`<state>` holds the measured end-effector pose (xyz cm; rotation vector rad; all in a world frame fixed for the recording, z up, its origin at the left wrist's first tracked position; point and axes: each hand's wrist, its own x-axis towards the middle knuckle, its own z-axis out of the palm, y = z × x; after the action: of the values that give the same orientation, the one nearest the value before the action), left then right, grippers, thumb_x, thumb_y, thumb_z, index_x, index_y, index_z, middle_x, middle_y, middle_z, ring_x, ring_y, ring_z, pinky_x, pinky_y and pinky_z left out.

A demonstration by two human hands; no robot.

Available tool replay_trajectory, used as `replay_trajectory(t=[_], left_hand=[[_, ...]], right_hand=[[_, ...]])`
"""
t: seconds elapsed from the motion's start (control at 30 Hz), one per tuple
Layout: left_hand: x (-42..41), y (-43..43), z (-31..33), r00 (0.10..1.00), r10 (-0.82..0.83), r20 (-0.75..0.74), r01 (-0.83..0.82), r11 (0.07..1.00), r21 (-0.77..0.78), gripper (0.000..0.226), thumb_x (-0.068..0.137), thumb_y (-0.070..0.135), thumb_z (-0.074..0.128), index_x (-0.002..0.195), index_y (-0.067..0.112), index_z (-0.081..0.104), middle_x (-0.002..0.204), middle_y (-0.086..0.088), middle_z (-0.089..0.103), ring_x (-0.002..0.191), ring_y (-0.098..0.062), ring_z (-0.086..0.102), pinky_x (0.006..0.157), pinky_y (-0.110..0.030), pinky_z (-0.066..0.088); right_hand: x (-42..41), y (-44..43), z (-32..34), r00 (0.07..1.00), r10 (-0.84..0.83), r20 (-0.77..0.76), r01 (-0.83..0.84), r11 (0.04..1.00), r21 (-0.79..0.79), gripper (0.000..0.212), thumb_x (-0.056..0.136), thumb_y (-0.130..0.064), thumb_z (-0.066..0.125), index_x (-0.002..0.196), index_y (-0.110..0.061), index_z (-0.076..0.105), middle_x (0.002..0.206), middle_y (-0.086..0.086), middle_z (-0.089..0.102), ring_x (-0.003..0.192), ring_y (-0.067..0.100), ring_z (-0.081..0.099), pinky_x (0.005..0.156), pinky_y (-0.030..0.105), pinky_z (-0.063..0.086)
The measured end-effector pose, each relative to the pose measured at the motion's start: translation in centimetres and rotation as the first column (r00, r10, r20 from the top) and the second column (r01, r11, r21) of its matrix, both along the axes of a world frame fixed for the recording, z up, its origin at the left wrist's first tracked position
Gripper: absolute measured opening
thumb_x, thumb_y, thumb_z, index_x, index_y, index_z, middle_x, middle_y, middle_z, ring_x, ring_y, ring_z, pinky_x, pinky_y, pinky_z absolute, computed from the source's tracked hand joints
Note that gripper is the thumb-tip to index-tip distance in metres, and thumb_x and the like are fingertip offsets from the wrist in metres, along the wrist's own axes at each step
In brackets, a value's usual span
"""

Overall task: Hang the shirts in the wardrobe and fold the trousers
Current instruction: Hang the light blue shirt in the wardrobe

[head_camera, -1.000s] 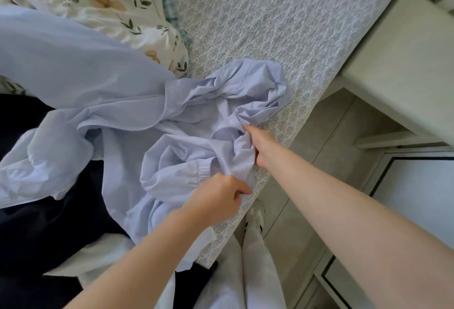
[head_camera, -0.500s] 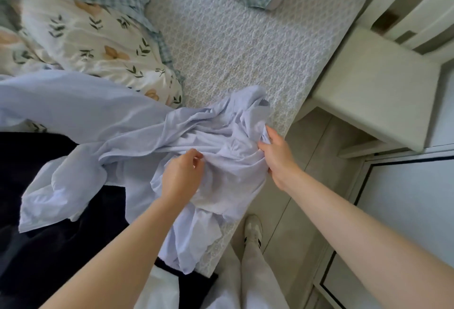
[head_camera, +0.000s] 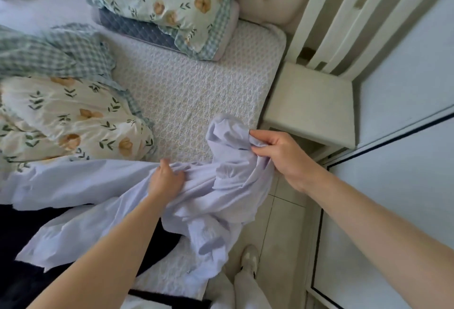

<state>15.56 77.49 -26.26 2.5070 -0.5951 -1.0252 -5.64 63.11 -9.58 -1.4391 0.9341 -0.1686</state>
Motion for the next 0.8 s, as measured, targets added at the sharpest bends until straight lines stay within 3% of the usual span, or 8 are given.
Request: replay_trajectory(t=[0.07,0.17,0.3,0.4,0.5,0.57,0.63,0.8], left_hand=[[-0.9,-1.2,0.4,0.997,-0.053,-0.057,0.053,0.999,-0.007,0.066,0.092,0.026,0.054,0.15,0.016,0.024,0.146,-0.018,0.046,0.129,-0.037,0.047,0.102,-0.045,0.04],[-2.5,-3.3,1.8,0.988,-0.082,-0.133,0.073,0.995,-0.071,0.07,0.092,0.027,0.061,0.151,0.022,0.024,0.143,-0.012,0.05,0.125,-0.034,0.05,0.101,-0.042,0.041],[-3.9,-6.6,4.2,0.942,-0.273,-0.195,0.209,0.932,-0.294,0.082,0.085,0.03,0.071,0.151,0.022,0.023,0.137,-0.003,0.052,0.116,-0.022,0.055,0.1,-0.046,0.047],[-5.1,-9.4,7.5,0.844,-0.508,-0.175,0.359,0.775,-0.52,0.067,0.081,0.049,0.071,0.136,0.025,0.041,0.123,0.002,0.051,0.118,-0.014,0.047,0.102,-0.037,0.046],[-8.0,-12.5,14.8,0.766,-0.643,0.009,0.495,0.581,-0.646,0.067,0.085,0.014,0.074,0.136,0.037,0.037,0.141,0.008,0.041,0.133,-0.009,0.041,0.113,-0.026,0.034],[-9.3,-13.9,19.1,0.694,-0.714,0.093,0.619,0.525,-0.584,0.051,0.088,-0.007,0.062,0.108,0.039,0.054,0.119,0.013,0.055,0.108,-0.003,0.052,0.099,-0.024,0.042],[-10.1,-15.3,22.3,0.655,-0.723,0.219,0.689,0.453,-0.565,0.03,0.086,-0.002,0.058,0.076,0.026,0.06,0.082,0.006,0.062,0.073,-0.002,0.047,0.07,-0.026,0.043],[-10.3,-17.3,28.3,0.717,-0.566,0.407,0.675,0.418,-0.608,0.025,0.081,0.013,0.058,0.064,0.021,0.042,0.059,0.005,0.045,0.059,-0.008,0.036,0.054,-0.024,0.03]], right_hand=[[-1.3,-0.1,1.7,0.999,-0.016,0.034,0.015,0.999,0.028,0.029,0.088,0.002,0.054,0.111,-0.006,0.071,0.113,0.003,0.072,0.107,0.013,0.063,0.103,0.033,0.045],[-3.3,-0.2,4.4,0.998,-0.027,0.053,0.024,0.999,0.047,0.037,0.09,0.004,0.053,0.122,-0.006,0.066,0.115,0.004,0.071,0.111,0.016,0.064,0.101,0.031,0.047],[-6.5,-0.7,7.9,0.993,-0.013,0.12,0.011,1.0,0.014,0.035,0.092,0.007,0.045,0.099,-0.011,0.074,0.098,0.003,0.074,0.095,0.014,0.069,0.08,0.02,0.051],[-8.7,-1.4,10.0,0.99,0.0,0.142,0.004,1.0,-0.026,0.047,0.092,0.009,0.042,0.075,-0.02,0.075,0.077,-0.002,0.072,0.076,0.008,0.067,0.068,0.016,0.048],[-10.3,-1.9,12.5,0.993,0.003,0.116,0.005,0.998,-0.07,0.042,0.092,0.007,0.043,0.072,-0.016,0.072,0.071,-0.002,0.068,0.068,0.007,0.063,0.062,0.015,0.047],[-11.3,-2.4,14.5,0.994,-0.017,0.109,0.03,0.992,-0.122,0.028,0.09,0.002,0.049,0.071,-0.008,0.067,0.07,0.004,0.063,0.066,0.011,0.059,0.061,0.018,0.045],[-12.3,-3.1,16.3,0.993,-0.066,0.1,0.084,0.978,-0.191,0.019,0.084,-0.011,0.058,0.076,0.007,0.059,0.072,0.012,0.054,0.068,0.02,0.052,0.064,0.025,0.042],[-16.1,-5.0,20.3,0.98,-0.195,0.035,0.194,0.904,-0.382,0.036,0.085,-0.027,0.069,0.089,0.008,0.062,0.075,0.014,0.056,0.072,0.021,0.055,0.071,0.034,0.042]])
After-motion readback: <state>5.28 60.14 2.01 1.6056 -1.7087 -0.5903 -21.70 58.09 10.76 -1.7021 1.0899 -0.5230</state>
